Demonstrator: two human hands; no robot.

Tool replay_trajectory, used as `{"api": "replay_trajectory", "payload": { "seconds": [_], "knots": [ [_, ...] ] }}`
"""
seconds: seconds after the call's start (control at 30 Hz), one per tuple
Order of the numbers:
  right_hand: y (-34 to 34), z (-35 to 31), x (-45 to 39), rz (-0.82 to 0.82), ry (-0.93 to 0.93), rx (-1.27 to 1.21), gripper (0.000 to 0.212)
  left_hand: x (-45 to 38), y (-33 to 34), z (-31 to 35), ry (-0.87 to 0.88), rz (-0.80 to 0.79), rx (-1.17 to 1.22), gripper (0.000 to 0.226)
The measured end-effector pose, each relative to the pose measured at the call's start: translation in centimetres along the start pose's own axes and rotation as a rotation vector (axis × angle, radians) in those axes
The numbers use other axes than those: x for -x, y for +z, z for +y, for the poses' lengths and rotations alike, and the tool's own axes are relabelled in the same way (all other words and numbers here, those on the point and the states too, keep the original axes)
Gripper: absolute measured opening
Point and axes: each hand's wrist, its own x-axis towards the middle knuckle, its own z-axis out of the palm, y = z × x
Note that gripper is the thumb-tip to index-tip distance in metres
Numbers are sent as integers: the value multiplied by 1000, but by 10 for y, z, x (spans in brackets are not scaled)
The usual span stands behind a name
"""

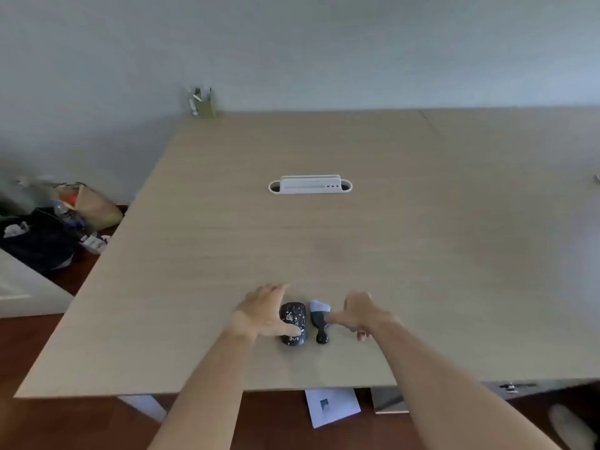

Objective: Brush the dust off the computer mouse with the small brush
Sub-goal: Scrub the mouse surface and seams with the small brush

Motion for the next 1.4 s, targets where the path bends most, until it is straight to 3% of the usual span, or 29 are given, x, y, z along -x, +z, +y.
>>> {"api": "replay_trajectory", "payload": {
  "seconds": [0.17,0.33,0.57,0.67,0.8,1.1,1.33,1.4],
  "knots": [
    [34,7,-19,-3,-30,17,53,-7,38,-18,82,14,-51,121],
    [30,14,-54,-53,-67,-25,25,-22,60,-31,253,162,-55,110],
    [-10,12,-80,-89,-180,-158,16,-46,80,-41,418,313,-14,98],
    [-14,14,-81,-102,-246,-149,15,-54,92,-41,419,352,59,97],
    [0,22,-72,10,-326,-173,9,-58,106,-41,360,432,89,91],
    [50,46,-51,184,-482,-504,14,-36,127,-39,317,510,117,96],
    [30,49,-47,210,-468,-321,9,-40,132,-44,313,538,126,100],
    [25,46,-46,211,-521,-365,20,-42,132,-45,322,545,129,98]
  ]
}}
